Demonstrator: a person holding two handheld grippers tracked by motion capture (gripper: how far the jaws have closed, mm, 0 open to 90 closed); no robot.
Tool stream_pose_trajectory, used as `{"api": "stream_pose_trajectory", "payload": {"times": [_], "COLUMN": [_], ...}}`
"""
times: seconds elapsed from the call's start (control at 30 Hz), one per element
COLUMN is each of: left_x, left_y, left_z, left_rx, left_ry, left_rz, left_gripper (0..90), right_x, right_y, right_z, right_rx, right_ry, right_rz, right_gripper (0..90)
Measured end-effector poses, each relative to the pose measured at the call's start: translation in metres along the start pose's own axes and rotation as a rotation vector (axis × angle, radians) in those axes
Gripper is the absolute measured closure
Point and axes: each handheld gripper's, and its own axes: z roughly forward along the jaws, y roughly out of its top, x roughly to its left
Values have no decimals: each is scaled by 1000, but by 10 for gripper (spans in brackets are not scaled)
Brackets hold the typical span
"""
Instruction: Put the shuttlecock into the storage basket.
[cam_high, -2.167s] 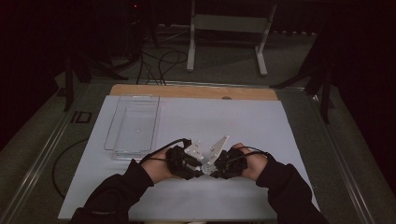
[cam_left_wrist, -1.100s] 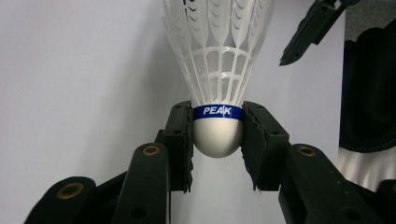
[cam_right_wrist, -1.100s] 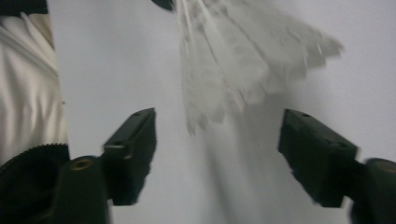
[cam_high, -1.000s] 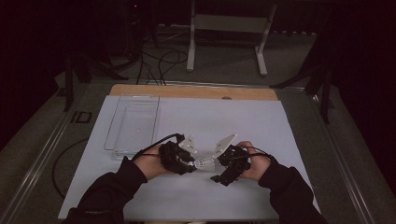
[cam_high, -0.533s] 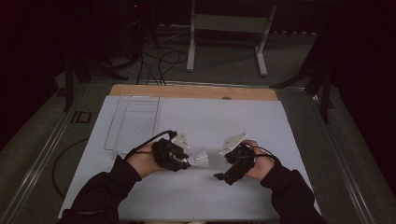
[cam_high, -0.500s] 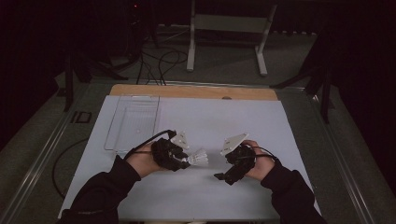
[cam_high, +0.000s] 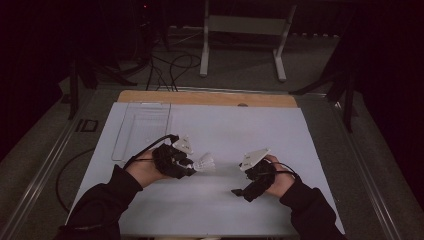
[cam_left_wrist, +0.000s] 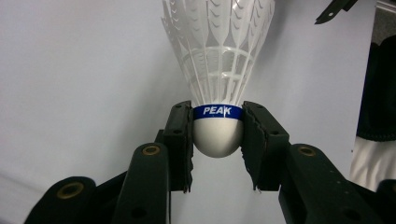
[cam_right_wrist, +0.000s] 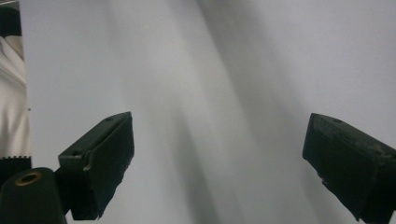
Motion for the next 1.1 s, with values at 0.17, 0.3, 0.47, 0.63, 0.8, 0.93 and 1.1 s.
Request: {"api": "stream_pose_trajectory", "payload": {"times": [0.17, 0.3, 0.47, 0.63, 0.8, 0.93, 1.1], "left_x": [3, 5, 8, 11, 15, 19, 23], "left_y": [-6, -11, -17, -23, -29, -35, -42], "left_z": [-7, -11, -15, -22, -30, -37, -46], "left_rx": [-5, -1, 5, 6, 6, 3, -4], "left_ry": [9, 19, 29, 48, 68, 83, 104], "left_rz": [-18, -26, -36, -54, -69, -87, -108], "left_gripper": [653, 653, 653, 653, 653, 653, 653], "right_x": [-1, -4, -7, -9, -11, -12, -13], "right_y": [-10, -19, -30, -42, -56, -67, -79], "right_z": [1, 1, 0, -1, -3, -6, -9], "right_rx": [8, 4, -27, -40, -62, -91, -120], "right_ry": [0, -4, -11, -23, -22, -35, -36], "right_rz": [2, 9, 26, 54, 89, 102, 113], "right_gripper": [91, 91, 91, 91, 91, 92, 93]}}
